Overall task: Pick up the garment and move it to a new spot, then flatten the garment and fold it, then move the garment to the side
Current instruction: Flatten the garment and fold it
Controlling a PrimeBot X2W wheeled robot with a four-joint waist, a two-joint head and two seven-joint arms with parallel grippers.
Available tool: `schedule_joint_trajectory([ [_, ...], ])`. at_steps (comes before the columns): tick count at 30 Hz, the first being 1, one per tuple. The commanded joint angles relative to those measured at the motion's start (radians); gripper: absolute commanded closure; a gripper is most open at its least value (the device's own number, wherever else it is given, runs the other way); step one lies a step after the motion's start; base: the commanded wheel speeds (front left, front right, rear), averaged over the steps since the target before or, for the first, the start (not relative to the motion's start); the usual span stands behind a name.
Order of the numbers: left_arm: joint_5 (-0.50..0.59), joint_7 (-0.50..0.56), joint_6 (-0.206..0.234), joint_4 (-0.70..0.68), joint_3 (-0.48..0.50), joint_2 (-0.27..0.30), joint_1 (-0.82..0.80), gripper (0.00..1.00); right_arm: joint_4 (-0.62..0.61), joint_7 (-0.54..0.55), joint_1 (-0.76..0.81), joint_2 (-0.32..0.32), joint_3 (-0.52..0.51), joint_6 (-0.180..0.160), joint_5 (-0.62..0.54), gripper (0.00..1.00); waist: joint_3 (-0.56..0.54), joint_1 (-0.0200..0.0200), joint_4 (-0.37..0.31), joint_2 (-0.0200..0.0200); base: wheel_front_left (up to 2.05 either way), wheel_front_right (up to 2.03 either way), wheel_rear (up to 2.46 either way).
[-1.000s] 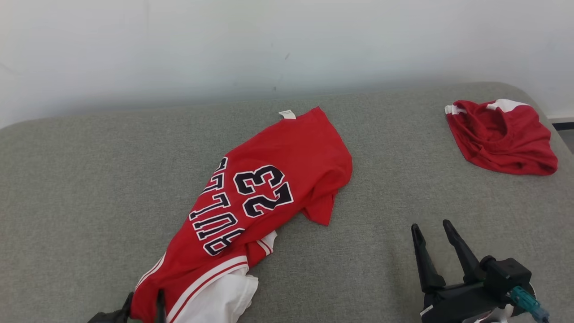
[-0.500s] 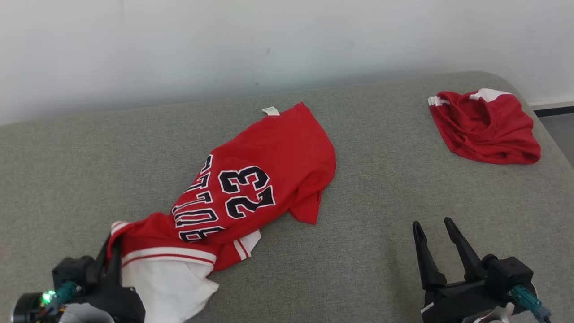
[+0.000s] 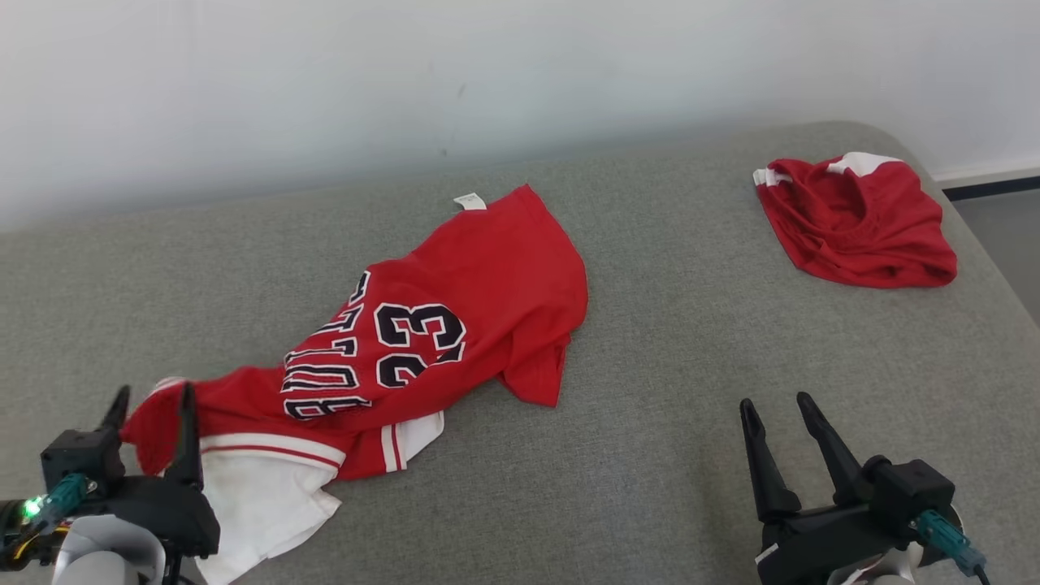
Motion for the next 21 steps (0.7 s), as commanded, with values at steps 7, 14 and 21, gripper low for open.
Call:
schedule_joint_trajectory([
  [7,-0.022,-0.037,0.053,-0.161,0.062,-0.052,0.09,0.0,0.001,0.0,0.029,0.011,-0.023,-0.002,-0.007,0.0,-0.031,-0.0001,0.04,-0.0001,0.0,0.0,0.0],
  [14,0.031,-0.037,0.085,-0.405,0.09,-0.102,0.227,0.0,-0.007,0.0,0.039,0.022,-0.035,-0.002,-0.008,0.0,-0.039,-0.0001,0.077,-0.0001,0.0,0.0,0.0],
  [21,0.072,-0.037,0.077,-0.537,0.129,-0.16,0.337,0.0,-0.005,-0.001,0.046,0.029,-0.037,-0.002,-0.006,0.0,-0.04,-0.0001,0.108,-0.0001,0.0,0.0,0.0],
])
